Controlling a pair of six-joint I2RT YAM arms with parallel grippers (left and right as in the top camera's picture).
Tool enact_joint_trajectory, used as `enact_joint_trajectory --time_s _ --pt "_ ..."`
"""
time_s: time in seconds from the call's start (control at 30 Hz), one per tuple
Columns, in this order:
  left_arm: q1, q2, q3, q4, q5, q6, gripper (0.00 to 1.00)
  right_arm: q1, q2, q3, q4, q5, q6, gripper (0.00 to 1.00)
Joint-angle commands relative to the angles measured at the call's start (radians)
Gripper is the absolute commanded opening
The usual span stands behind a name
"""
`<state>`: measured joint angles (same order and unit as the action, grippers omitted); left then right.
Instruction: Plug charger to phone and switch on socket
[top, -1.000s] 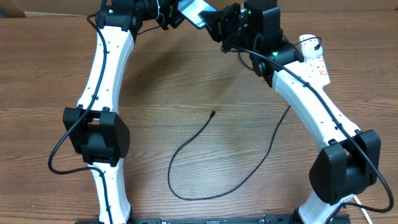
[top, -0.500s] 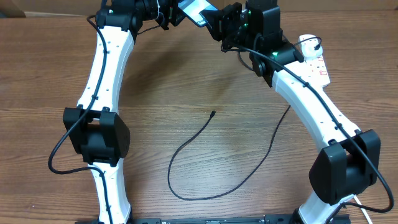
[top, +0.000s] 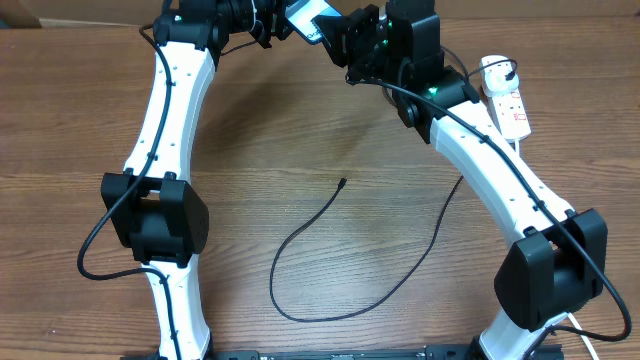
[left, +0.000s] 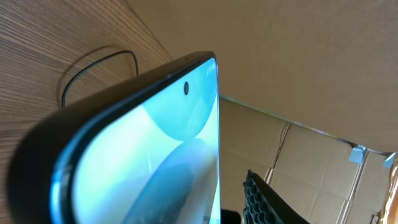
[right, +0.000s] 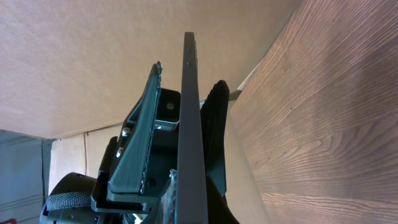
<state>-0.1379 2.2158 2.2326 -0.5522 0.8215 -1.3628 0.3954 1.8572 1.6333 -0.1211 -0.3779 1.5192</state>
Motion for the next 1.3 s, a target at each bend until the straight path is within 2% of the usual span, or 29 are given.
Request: enact_joint_trajectory --time_s 0.0,1.07,1.27 --pt "-0.007 0.005 0.007 0.008 -0.001 -0.007 0.36 0.009 -0.011 0.010 0.011 0.005 0.003 0.04" --pt "-0.006 0.005 0.007 0.008 0.010 -0.006 0.39 0.008 -0.011 0.010 0.003 0.063 -0.008 0.04" --pt "-0.005 0.005 0.008 0.008 0.010 -0.006 0.35 0.008 -0.011 0.010 -0.004 0.063 -0.008 0.04"
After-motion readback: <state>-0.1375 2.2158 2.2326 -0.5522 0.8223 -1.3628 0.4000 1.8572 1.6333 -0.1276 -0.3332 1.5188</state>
